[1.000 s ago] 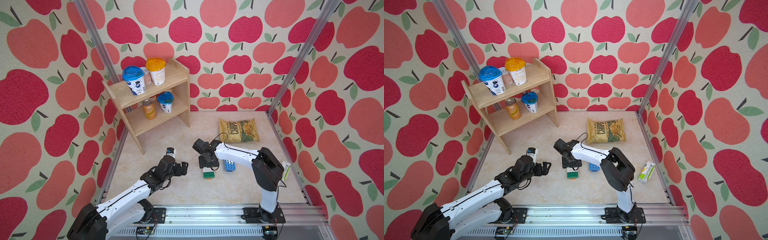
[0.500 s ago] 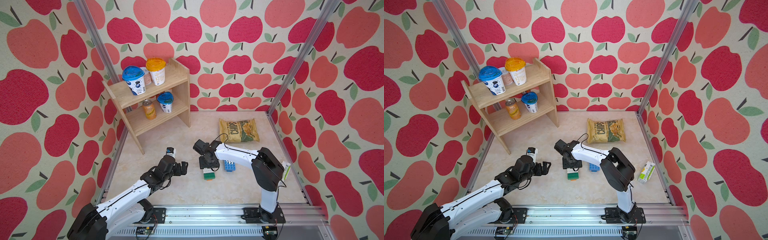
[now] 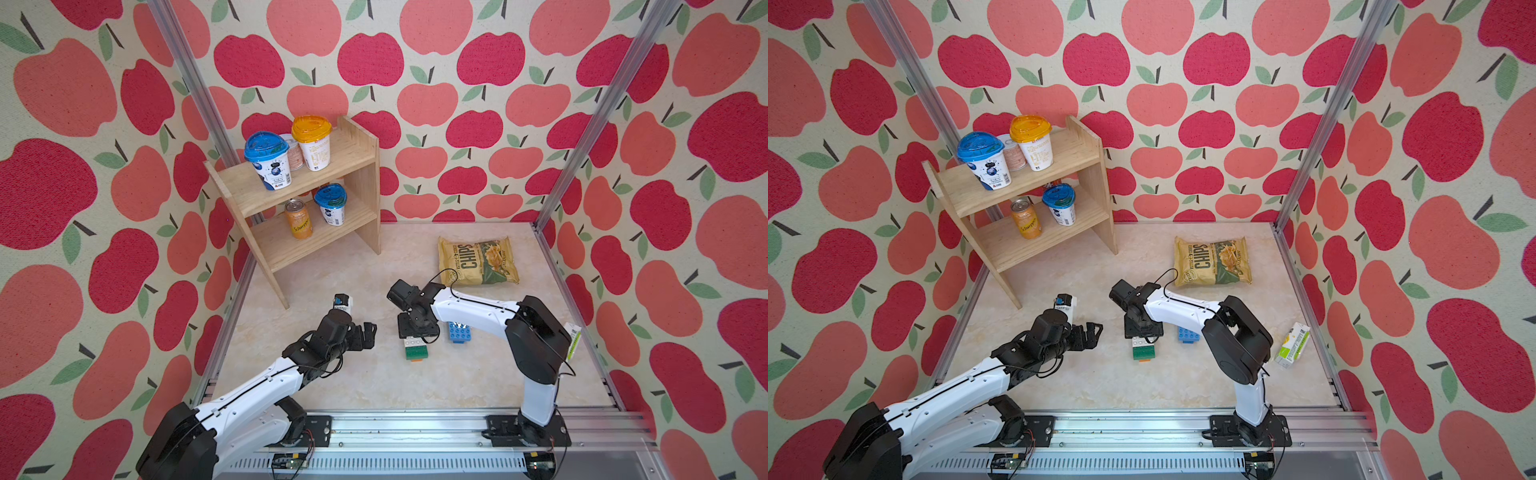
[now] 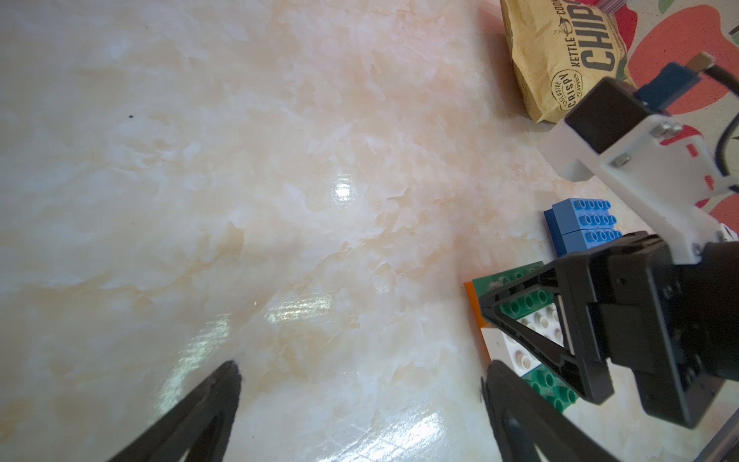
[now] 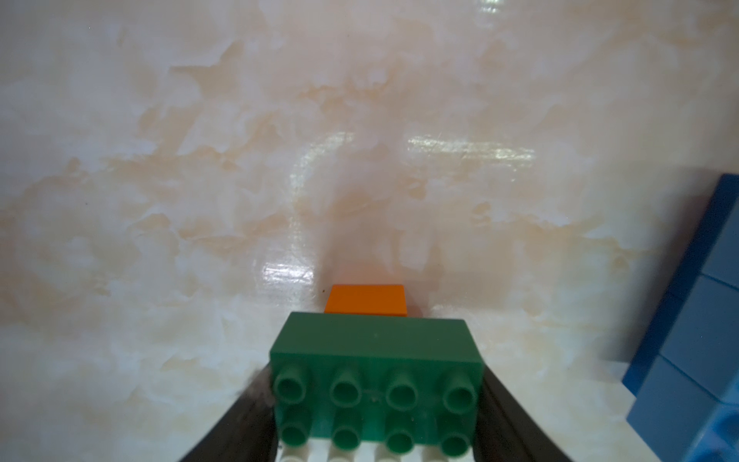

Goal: Assemble a rectangle with lego
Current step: Assemble the lego brick with the lego brick.

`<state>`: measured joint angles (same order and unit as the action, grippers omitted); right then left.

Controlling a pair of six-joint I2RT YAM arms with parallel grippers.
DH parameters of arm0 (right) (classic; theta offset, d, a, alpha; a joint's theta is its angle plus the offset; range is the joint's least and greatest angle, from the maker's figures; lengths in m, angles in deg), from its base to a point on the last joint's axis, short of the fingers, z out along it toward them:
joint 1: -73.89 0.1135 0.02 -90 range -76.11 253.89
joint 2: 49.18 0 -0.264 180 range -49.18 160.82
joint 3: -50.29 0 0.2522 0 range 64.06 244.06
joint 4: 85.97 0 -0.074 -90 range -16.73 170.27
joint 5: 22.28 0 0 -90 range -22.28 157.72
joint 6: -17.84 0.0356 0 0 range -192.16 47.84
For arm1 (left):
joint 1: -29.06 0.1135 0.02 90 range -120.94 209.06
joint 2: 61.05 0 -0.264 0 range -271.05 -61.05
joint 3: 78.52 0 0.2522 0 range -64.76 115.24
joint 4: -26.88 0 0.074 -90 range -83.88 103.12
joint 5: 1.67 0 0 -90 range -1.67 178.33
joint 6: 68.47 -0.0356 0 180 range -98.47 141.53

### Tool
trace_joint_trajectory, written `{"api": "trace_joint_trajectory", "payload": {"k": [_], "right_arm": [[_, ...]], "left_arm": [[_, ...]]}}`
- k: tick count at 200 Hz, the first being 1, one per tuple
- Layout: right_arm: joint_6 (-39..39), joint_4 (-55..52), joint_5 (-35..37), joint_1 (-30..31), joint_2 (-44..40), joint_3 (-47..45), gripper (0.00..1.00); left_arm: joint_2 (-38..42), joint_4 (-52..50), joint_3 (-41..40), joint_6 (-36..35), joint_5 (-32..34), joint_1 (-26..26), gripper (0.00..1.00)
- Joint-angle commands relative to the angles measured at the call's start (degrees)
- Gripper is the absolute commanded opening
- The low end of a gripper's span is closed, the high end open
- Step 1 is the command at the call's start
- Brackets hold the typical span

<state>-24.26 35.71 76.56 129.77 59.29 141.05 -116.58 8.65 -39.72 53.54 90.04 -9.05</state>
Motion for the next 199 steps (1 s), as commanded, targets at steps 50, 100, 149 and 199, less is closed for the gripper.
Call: {"api": "trace_joint_trajectory", "payload": {"k": [50, 100, 149, 199], "right_arm": [[0.61, -3.37, 0.83, 1.16, -0.47, 2.63, 0.37], [0.79, -3.17, 0.11, 1.42, 0.34, 3.08, 0.37], [1.81, -3.56, -0.12, 1.43, 0.17, 1.7, 0.37], [2.19, -3.69, -0.46, 1.6, -0.32, 0.93, 0.37]], "left_arm": [[-1.69, 2.43, -0.16, -2.13, -0.14, -2.31, 0.98], [-2.92, 2.74, 0.29, -1.67, 0.35, -2.42, 0.97], [-2.47, 2.01, 0.54, -1.84, 0.96, -2.43, 0.97], [-2.3, 1.32, 0.8, -1.65, 1.62, -2.42, 0.97]]}}
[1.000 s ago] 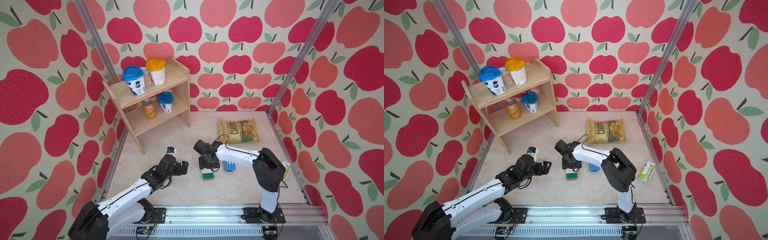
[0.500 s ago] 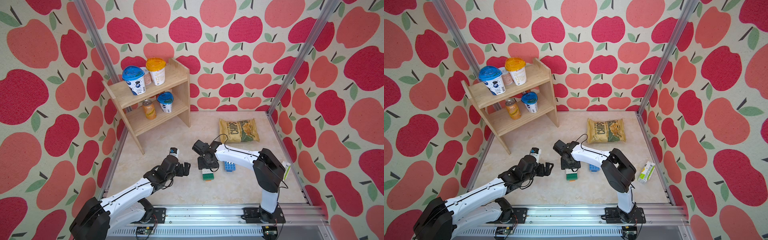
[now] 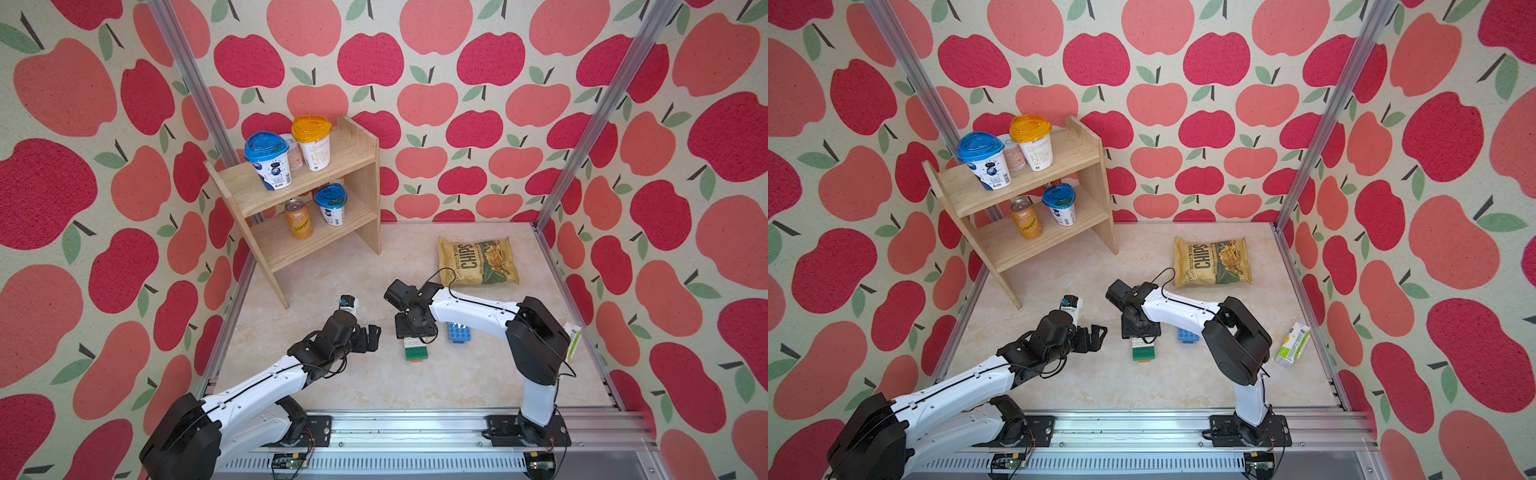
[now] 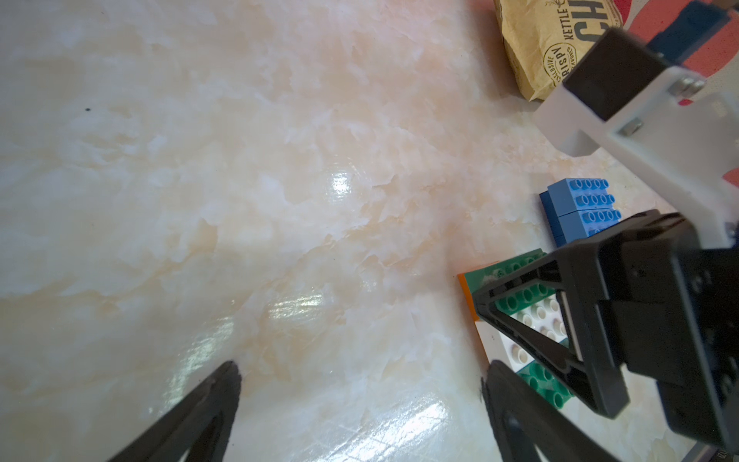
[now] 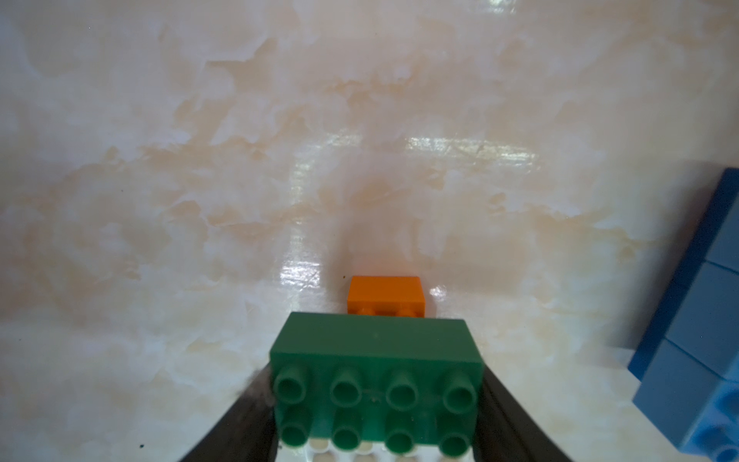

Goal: Assemble a rectangle with lego
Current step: Assemble the lego brick with the lego brick.

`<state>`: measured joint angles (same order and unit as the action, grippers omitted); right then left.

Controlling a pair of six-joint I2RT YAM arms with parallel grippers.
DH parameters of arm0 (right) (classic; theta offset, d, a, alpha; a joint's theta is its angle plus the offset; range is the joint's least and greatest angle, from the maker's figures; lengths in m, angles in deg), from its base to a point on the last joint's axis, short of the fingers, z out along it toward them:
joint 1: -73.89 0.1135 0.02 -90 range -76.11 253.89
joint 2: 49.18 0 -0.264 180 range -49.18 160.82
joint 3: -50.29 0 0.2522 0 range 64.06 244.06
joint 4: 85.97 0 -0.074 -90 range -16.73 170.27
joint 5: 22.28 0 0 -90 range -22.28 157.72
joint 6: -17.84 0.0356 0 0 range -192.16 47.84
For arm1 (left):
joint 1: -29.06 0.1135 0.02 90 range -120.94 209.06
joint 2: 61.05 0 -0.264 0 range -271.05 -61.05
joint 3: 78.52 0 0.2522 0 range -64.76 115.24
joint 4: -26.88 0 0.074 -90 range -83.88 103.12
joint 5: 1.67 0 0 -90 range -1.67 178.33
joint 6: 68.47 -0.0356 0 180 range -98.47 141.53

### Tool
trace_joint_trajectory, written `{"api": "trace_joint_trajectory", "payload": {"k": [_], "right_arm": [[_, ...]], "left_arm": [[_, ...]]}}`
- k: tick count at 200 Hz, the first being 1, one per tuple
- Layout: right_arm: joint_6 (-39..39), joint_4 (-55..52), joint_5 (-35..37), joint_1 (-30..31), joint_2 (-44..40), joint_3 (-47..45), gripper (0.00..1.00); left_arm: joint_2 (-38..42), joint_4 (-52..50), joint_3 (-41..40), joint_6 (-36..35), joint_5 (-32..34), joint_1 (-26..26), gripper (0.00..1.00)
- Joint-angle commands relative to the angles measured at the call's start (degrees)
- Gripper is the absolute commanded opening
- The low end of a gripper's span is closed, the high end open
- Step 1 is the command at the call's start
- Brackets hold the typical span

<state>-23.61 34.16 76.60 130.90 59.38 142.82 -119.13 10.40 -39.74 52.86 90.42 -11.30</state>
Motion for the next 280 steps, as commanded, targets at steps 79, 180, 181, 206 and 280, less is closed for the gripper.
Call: {"api": "trace_joint_trajectory", "payload": {"k": [79, 180, 181, 206, 280], "right_arm": [[2.68, -1.81, -0.15, 0.44, -0.21, -1.94, 0.37], [7.47, -0.18, -3.21, 0.85, 0.55, -8.32, 0.29], [7.54, -0.19, -3.19, 0.88, 0.62, -8.34, 0.29], [8.12, -3.03, -2.21, 1.68, 2.8, -7.27, 0.26], [10.68, -0.81, -8.14, 1.38, 6.36, -10.69, 0.1]], "left_arm": [[0.59, -1.15, 0.91, -0.75, 1.78, -0.18, 0.98], [0.68, -2.42, 1.09, -0.5, 3.14, -0.16, 0.97], [0.69, -2.44, 1.09, -0.53, 3.16, -0.16, 0.97], [0.76, -2.63, 1.08, -0.37, 3.58, -0.12, 0.97], [1.94, -3.69, 1.13, -0.24, 4.31, -0.04, 0.97]]}}
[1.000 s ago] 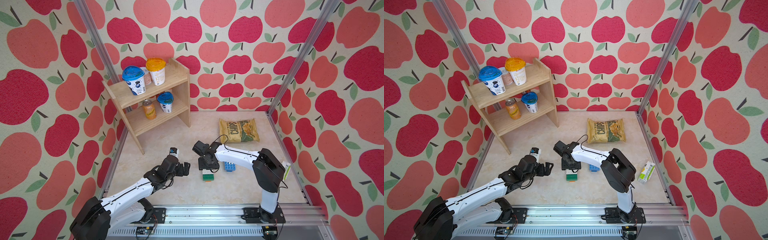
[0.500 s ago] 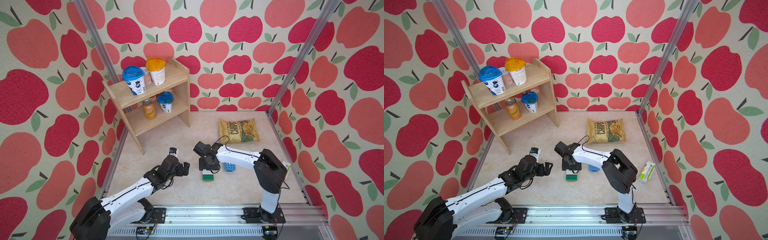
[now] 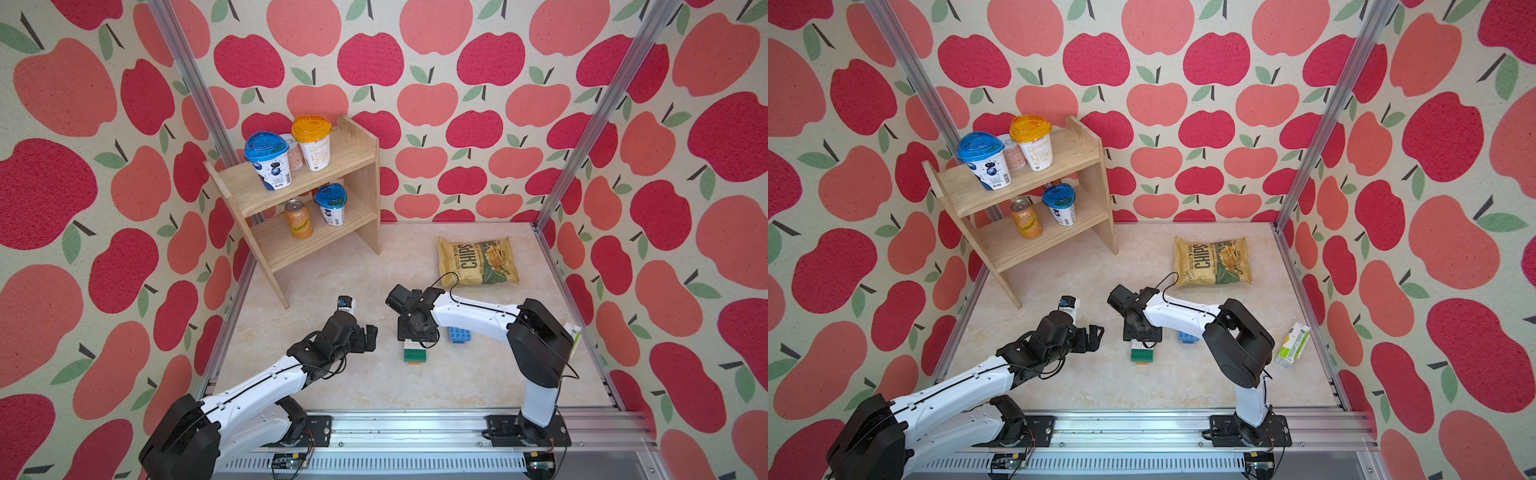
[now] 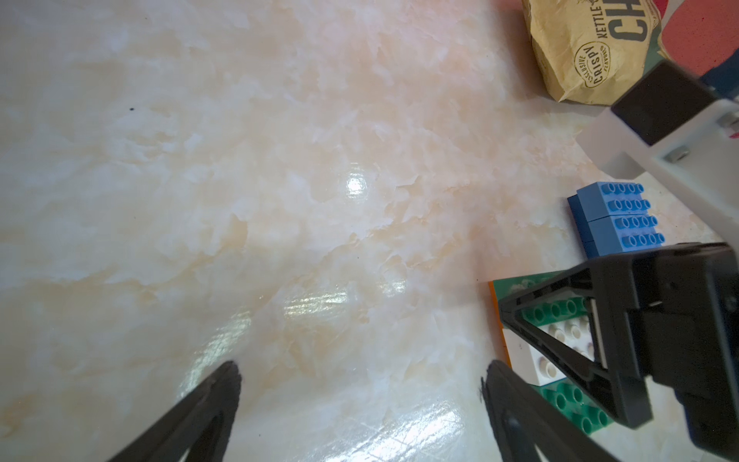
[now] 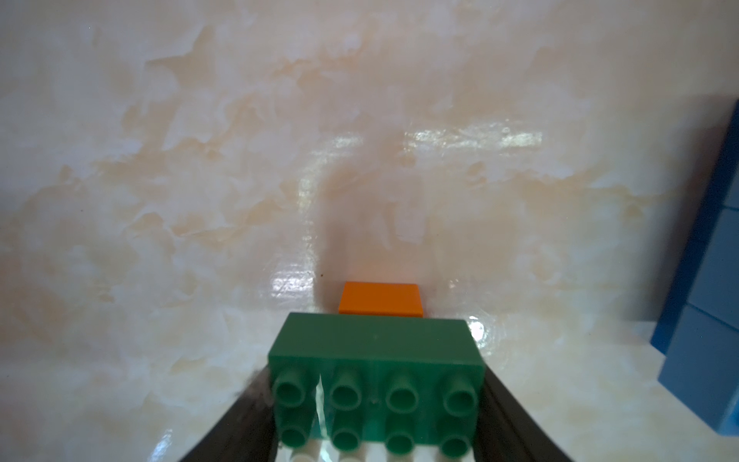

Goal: Assemble a rectangle with lego
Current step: Assemble the lego brick with the lego brick.

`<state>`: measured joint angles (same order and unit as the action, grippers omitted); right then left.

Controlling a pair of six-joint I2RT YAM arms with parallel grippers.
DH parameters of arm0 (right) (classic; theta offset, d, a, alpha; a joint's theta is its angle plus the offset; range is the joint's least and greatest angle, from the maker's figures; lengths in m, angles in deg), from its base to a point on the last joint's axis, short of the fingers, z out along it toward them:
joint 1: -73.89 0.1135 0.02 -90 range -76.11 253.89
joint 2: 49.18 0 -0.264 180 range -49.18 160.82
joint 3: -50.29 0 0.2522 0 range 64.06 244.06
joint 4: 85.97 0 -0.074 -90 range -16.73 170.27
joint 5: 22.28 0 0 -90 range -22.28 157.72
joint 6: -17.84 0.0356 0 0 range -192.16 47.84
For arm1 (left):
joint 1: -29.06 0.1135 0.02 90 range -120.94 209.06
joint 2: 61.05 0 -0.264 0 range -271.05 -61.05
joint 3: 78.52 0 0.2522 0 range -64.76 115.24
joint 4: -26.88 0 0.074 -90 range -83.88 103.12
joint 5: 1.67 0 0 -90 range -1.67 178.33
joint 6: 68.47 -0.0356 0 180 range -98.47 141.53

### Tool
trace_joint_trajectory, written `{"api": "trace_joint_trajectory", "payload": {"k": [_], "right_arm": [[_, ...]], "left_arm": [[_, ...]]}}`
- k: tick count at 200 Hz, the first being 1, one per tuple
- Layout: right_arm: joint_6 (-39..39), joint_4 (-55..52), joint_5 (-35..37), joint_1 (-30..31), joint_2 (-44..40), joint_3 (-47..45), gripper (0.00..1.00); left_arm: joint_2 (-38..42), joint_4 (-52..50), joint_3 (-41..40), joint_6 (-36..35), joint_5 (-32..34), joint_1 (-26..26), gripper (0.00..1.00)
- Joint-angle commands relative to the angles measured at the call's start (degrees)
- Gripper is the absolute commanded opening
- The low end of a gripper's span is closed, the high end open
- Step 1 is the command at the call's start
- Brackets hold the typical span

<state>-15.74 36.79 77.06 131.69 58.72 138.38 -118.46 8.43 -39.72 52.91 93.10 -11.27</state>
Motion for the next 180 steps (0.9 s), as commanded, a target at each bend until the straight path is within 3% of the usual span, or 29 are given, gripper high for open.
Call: {"api": "trace_joint_trajectory", "payload": {"k": [1, 53, 180], "right_arm": [[2.81, -3.4, -8.66, 0.57, 7.04, -6.32, 0.09], [-0.71, -5.95, -9.47, -1.15, 11.61, -5.17, 0.0], [-8.34, -8.82, -11.01, -3.57, 19.72, 0.04, 0.0]], "left_arm": [[1.25, -1.73, 1.09, -0.27, 1.63, -0.03, 0.97], [1.77, -2.08, 1.07, -0.51, 1.77, 0.42, 0.97], [1.44, -1.82, 1.15, -0.28, 1.2, 1.27, 0.97]]}}
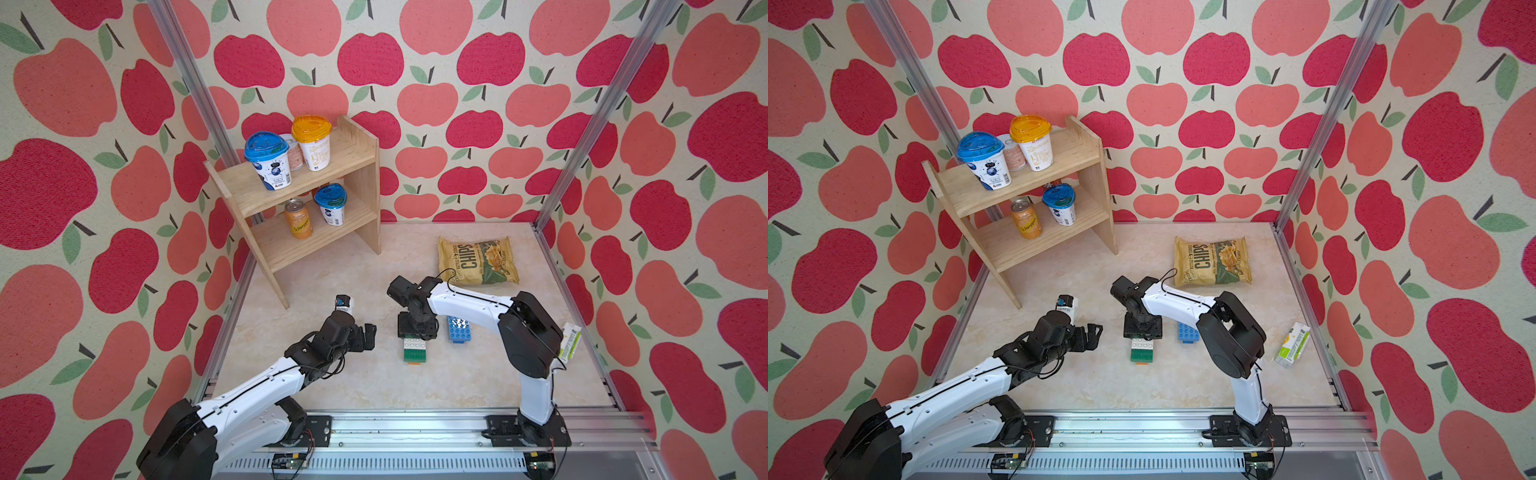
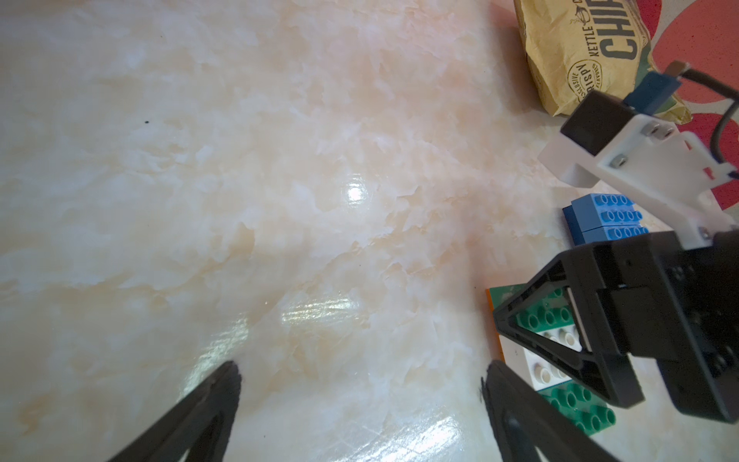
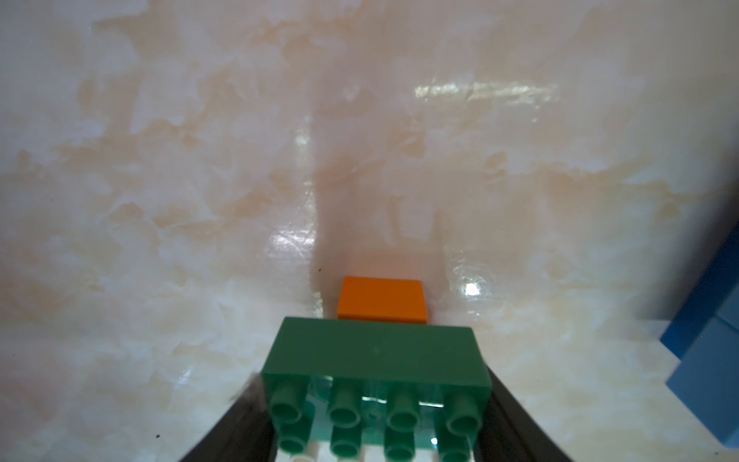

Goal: Assemble a rectangle with lego
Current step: Assemble the lego brick with the lego brick.

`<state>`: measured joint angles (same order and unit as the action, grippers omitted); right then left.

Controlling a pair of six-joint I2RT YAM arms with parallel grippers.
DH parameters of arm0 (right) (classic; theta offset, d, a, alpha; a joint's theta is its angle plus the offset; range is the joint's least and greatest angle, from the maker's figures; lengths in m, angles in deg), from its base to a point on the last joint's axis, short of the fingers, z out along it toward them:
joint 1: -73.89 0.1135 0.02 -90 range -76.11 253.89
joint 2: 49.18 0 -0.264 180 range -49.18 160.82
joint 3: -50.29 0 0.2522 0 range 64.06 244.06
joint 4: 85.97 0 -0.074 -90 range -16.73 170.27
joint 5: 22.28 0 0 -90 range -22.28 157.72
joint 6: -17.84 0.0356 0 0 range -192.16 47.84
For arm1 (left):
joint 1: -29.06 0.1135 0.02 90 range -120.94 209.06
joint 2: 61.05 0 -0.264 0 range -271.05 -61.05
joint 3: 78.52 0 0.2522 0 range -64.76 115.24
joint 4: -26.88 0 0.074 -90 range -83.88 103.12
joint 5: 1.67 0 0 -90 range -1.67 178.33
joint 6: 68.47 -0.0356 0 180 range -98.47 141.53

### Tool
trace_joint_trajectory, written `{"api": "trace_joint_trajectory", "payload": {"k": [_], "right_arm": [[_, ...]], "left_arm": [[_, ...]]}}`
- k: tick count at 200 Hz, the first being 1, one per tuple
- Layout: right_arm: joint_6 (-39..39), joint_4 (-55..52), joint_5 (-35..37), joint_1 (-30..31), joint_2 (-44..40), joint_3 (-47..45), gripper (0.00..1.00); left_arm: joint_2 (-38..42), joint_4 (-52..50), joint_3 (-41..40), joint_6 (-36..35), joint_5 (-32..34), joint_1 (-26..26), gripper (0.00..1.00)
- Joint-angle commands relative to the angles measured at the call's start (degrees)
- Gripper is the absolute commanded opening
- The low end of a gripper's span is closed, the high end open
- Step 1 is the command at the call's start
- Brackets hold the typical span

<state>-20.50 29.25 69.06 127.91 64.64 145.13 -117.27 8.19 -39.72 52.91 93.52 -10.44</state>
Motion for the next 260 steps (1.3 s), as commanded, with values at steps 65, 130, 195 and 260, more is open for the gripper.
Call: {"api": "trace_joint_trajectory", "payload": {"k": [65, 130, 195, 260], "right_arm": [[-5.15, -2.3, 3.91, 0.04, 7.58, -2.28, 0.07], [-7.23, -3.7, 6.92, -0.01, 5.98, 2.06, 0.31], [-5.73, -2.47, 6.18, 0.74, 3.8, 2.51, 0.61], [-4.86, -0.79, 4.87, 0.65, 2.7, 2.6, 0.75]], "left_arm": [[1.34, -2.1, 0.98, 0.02, 1.53, 0.66, 0.97], [2.28, -2.19, 0.8, 0.8, 2.37, 0.65, 0.97], [2.35, -2.54, 0.96, 0.71, 2.46, 0.63, 0.97], [3.83, -3.68, 0.8, 0.71, 2.8, 0.6, 0.97]]}}
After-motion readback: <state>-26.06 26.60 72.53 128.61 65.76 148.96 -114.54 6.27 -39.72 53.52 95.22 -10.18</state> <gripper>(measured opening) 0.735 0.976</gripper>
